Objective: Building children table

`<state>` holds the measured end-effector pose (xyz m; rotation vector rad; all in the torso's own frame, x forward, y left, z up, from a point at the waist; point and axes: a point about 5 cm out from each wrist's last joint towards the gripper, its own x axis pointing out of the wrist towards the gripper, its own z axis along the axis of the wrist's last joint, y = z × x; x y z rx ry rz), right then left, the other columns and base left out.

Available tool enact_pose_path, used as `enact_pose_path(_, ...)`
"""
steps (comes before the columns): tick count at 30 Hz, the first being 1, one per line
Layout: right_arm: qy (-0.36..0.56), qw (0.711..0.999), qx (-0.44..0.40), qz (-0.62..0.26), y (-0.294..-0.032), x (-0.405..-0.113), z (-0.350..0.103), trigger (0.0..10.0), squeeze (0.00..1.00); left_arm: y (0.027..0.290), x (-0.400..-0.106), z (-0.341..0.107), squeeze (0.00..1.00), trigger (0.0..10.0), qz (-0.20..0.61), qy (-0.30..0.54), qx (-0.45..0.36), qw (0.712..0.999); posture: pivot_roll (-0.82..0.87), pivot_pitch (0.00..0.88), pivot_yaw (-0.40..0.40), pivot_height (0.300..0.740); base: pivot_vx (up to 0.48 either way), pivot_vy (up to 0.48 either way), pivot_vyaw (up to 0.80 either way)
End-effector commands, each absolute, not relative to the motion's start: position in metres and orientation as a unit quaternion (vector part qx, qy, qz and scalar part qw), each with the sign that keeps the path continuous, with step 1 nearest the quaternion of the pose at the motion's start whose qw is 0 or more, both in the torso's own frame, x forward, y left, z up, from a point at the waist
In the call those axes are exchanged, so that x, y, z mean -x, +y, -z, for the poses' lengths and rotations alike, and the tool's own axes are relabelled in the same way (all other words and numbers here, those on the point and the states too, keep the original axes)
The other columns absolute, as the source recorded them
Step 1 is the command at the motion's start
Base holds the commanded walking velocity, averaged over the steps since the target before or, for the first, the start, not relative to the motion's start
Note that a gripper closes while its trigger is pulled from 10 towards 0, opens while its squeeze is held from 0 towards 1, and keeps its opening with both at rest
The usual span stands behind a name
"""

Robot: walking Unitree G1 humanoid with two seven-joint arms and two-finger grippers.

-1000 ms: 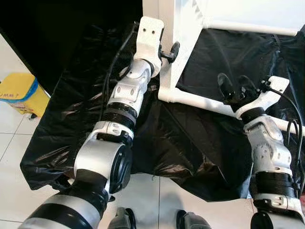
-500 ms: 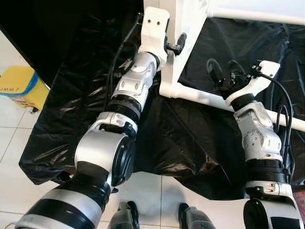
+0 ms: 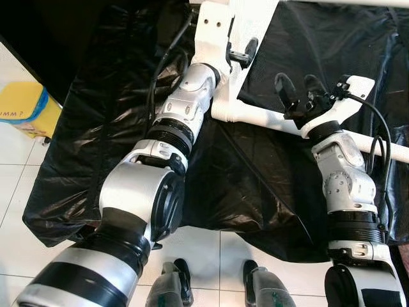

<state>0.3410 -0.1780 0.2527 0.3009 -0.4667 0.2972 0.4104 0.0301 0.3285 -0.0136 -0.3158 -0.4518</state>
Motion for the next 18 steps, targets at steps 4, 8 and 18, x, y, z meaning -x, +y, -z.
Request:
enact_pose_path(4,-0.233,0.952,-0.15,-0.131,-0.186,-0.338,-0.25,10.0,0.0,0.049,-0.416,-0.329,0.0,0.0,0.09,-0.159,0.036,0.982,-0.25,0.31,0.058,0.74,0.0,0.0,0.0)
enact_pose_path(8,-0.234,0.952,-0.151,-0.128,-0.188,-0.338,-0.251,10.0,0.0,0.054,-0.417,-0.329,0.0,0.0,0.083,-0.168,0.04,0.982,-0.24,0.313,0.053,0.74,0.0,0.0,0.0)
enact_pose_path(18,-0.228,0.953,-0.156,-0.128,-0.185,-0.341,-0.248,10.0,0.0,0.058,-0.416,-0.328,0.0,0.0,0.096,-0.185,0.045,0.977,-0.22,0.314,0.043,0.74,0.0,0.0,0.0)
